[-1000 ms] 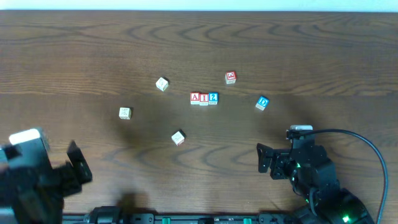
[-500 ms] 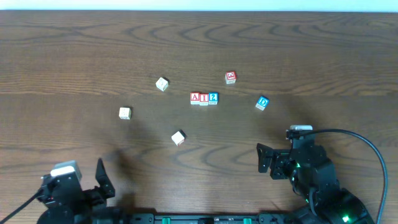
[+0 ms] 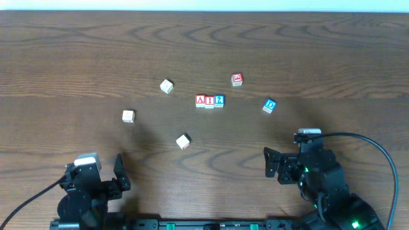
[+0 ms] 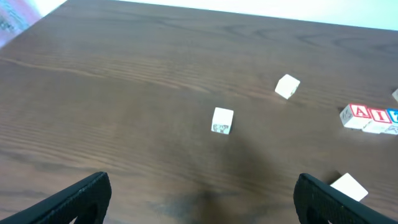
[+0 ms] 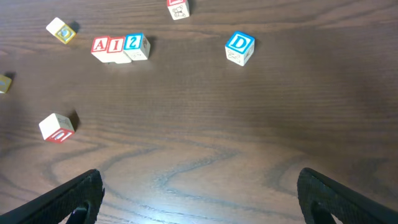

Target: Spell out Ai2

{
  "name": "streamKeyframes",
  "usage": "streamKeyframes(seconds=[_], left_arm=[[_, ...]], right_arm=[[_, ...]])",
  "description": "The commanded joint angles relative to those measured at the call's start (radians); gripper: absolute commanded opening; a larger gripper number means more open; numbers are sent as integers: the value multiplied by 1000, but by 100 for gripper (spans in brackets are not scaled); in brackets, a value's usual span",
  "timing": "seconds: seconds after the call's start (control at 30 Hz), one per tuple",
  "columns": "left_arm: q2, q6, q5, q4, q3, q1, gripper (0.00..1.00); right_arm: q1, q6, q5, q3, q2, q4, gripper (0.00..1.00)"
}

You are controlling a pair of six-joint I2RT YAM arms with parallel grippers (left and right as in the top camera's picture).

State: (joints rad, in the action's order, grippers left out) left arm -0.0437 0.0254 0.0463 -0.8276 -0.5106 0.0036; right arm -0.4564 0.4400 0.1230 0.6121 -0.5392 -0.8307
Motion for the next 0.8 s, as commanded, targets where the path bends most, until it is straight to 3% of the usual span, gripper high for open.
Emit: streamKeyframes(seconds=[0.0,0.23,0.77], left_arm=[[10,-4,-22,33,35,-4,95],[15,-3,-22,119,103,-4,95],[40,-3,-40,45,133,-4,95]], right_arm=[[5,8,0,1,2,0,99],[5,8,0,1,2,-1,99],[5,8,0,1,2,0,99]])
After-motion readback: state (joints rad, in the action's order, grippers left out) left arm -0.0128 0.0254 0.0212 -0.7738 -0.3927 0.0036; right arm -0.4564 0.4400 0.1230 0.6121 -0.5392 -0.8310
